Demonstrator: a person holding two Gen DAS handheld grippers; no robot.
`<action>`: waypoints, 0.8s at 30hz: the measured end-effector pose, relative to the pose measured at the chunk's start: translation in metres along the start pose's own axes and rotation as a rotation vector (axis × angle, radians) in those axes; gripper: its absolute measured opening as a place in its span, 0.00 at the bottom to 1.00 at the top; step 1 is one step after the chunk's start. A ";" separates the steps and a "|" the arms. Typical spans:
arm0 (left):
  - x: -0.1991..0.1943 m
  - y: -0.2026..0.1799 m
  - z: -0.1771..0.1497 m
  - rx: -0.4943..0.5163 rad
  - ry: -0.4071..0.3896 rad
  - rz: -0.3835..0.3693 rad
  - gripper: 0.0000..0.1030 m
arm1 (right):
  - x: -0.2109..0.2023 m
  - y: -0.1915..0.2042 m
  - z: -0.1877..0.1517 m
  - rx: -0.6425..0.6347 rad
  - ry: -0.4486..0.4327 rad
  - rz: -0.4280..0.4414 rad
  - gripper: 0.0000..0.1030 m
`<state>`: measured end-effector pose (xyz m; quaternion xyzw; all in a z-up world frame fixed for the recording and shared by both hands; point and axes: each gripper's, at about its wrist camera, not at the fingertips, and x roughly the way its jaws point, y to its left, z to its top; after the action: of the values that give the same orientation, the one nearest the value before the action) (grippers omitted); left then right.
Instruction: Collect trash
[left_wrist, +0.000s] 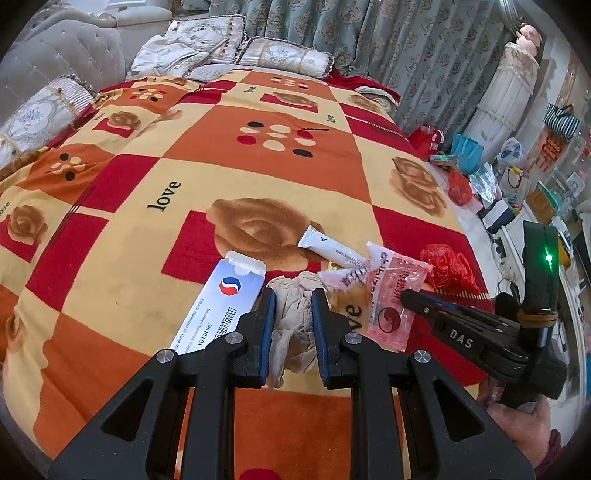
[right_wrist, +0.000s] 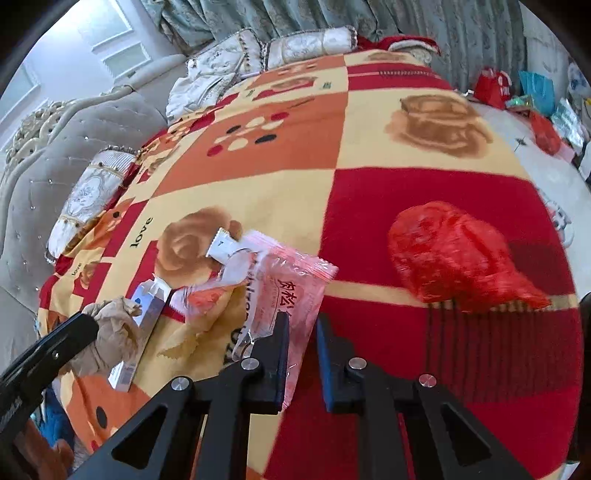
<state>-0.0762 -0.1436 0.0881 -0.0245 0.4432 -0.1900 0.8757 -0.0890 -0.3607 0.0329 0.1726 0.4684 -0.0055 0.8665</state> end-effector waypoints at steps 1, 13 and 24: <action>0.000 0.000 0.000 0.000 0.000 -0.002 0.17 | 0.001 -0.002 0.001 0.008 0.021 -0.001 0.14; -0.002 0.005 0.001 -0.008 -0.010 -0.006 0.17 | 0.016 -0.003 0.022 0.152 0.049 -0.005 0.75; -0.001 -0.011 0.001 0.004 -0.007 -0.035 0.17 | 0.004 -0.007 0.007 0.018 0.028 -0.040 0.32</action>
<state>-0.0794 -0.1537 0.0913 -0.0309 0.4394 -0.2060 0.8738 -0.0823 -0.3691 0.0312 0.1713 0.4838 -0.0244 0.8579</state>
